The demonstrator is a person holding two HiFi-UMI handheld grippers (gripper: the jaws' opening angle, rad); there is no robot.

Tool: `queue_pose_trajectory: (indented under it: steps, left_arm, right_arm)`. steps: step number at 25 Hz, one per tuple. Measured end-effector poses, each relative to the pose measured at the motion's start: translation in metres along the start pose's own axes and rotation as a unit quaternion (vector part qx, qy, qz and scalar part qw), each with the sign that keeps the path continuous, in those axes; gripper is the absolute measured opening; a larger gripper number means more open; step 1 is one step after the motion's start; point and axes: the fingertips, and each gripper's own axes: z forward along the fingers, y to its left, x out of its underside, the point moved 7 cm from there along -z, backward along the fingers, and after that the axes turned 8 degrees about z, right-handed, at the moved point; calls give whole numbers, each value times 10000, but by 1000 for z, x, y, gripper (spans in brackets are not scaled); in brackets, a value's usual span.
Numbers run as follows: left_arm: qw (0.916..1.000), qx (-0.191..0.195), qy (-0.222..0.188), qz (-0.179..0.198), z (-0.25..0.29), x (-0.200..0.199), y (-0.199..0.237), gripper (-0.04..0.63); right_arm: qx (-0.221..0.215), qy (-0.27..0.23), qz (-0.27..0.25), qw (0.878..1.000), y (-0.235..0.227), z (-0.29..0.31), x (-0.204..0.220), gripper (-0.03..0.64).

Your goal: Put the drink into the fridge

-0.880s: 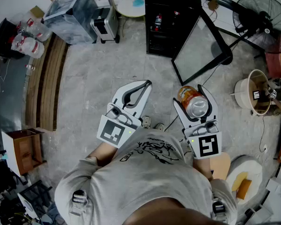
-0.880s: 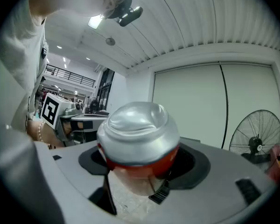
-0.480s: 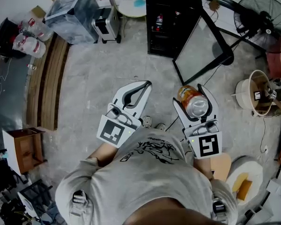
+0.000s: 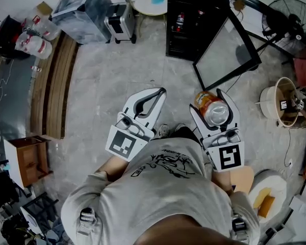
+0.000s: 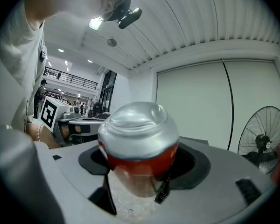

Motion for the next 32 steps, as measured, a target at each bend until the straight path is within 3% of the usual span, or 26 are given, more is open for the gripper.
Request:
queue_pose_trajectory:
  steps: [8, 13, 32]
  left_arm:
    - [10000, -69, 31, -42, 14, 9, 17, 21]
    - [10000, -73, -5, 16, 39, 8, 24, 21]
    - [9996, 27, 35, 269, 178, 7, 36, 21]
  right_arm:
    - [-17, 103, -1, 9999, -14, 20, 7, 342]
    - [40, -85, 145, 9999, -34, 33, -3, 342]
    - [33, -188, 181, 9997, -169, 71, -12, 342]
